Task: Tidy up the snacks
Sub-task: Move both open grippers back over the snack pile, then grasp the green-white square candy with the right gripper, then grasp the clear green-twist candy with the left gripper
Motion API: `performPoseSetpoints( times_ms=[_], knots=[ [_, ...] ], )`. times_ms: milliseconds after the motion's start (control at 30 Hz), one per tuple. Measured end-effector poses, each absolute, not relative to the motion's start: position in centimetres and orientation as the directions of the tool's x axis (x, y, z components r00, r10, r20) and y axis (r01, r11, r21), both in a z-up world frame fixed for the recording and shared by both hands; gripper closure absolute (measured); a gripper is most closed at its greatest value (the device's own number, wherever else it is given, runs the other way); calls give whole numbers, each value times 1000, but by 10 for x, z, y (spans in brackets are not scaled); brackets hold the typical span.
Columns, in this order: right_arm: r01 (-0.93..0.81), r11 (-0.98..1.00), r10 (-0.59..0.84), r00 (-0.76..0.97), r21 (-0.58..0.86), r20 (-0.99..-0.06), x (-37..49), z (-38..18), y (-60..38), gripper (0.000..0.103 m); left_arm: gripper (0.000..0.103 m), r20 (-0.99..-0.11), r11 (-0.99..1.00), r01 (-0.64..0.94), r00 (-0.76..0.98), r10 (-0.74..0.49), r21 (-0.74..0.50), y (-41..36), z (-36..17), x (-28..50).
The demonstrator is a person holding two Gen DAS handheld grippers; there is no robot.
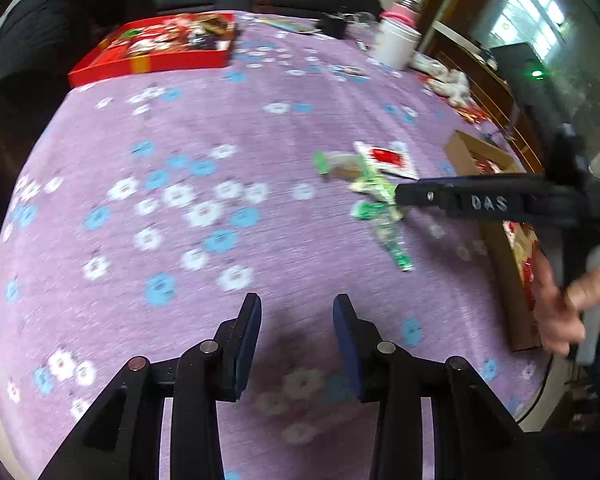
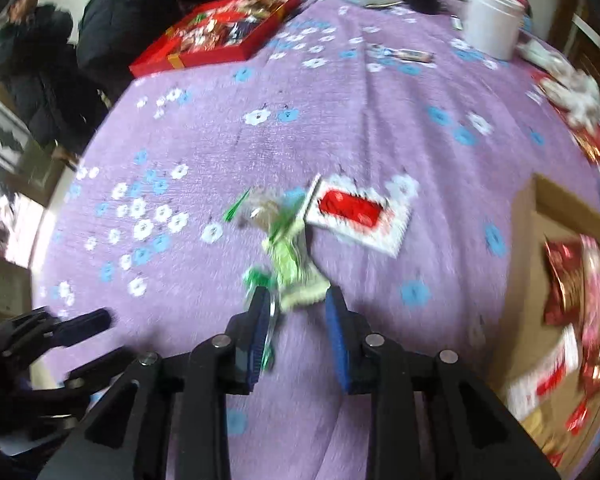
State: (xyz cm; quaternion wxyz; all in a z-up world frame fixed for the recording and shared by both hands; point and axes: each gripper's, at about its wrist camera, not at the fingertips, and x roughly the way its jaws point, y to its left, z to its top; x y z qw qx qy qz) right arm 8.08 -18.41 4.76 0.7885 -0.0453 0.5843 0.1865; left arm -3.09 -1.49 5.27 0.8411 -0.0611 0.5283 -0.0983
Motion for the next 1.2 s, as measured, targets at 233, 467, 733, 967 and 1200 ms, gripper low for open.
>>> performPoseSetpoints(
  times_ms=[233,467,733,967,1200],
  knots=[
    [-398,908,225,200,131,-954,100,26,-165,76,64,-878,976,34,430,-210,-216,7,50,-37],
    [-355,917,259,176,184,-950,82,26,-173,80,64,-876,971,74,422,-235,-225,-9,49,-31],
    [-366,882,365,133,296,-922,20,33,-176,80,64,-880,958,138,379,-287,-253,-43,43,-14],
    [-276,917,349,206,288,-914,3,51,-218,80,64,-894,952,149,330,-302,-267,-64,31,-1],
    [-232,927,347,231,295,-909,-10,56,-244,80,64,-898,949,156,310,-312,-275,-81,25,13]
  ],
)
